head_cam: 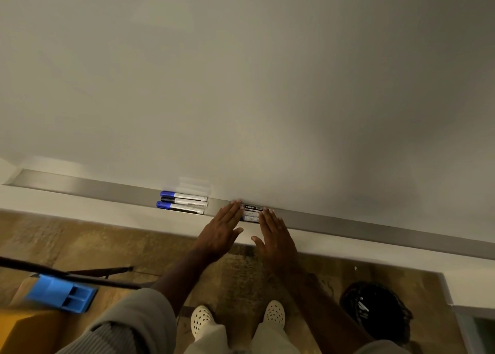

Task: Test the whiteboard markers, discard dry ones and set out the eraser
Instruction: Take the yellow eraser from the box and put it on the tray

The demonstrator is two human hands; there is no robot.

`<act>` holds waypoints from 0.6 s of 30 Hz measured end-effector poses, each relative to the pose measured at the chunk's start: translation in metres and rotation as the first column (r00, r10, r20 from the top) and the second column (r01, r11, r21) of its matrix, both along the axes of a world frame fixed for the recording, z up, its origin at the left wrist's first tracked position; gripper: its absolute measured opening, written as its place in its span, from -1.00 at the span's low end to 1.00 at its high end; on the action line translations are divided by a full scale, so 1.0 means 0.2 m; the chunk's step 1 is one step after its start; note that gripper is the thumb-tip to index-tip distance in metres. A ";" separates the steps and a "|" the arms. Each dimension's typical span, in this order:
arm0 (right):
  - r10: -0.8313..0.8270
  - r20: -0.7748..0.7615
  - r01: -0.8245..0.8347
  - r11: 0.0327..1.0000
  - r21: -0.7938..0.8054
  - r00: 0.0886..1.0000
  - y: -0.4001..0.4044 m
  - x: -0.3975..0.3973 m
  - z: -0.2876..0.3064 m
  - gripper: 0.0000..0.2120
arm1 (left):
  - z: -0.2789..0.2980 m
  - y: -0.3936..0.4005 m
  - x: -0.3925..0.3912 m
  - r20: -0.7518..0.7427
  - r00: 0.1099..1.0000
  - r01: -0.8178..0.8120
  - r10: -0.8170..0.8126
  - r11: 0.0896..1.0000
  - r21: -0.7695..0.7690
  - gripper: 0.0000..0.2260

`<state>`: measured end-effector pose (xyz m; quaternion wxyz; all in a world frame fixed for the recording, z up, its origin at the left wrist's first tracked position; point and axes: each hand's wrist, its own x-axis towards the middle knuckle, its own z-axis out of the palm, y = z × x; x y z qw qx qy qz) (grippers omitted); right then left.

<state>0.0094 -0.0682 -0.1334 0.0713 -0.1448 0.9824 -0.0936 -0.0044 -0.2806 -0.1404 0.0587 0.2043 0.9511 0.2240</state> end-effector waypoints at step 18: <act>0.137 -0.088 -0.140 0.990 -0.030 0.987 -0.08 -0.03 0.15 -0.32 | 0.09 -0.02 0.08 -0.069 0.975 -0.208 0.211 0.977 0.047 -0.33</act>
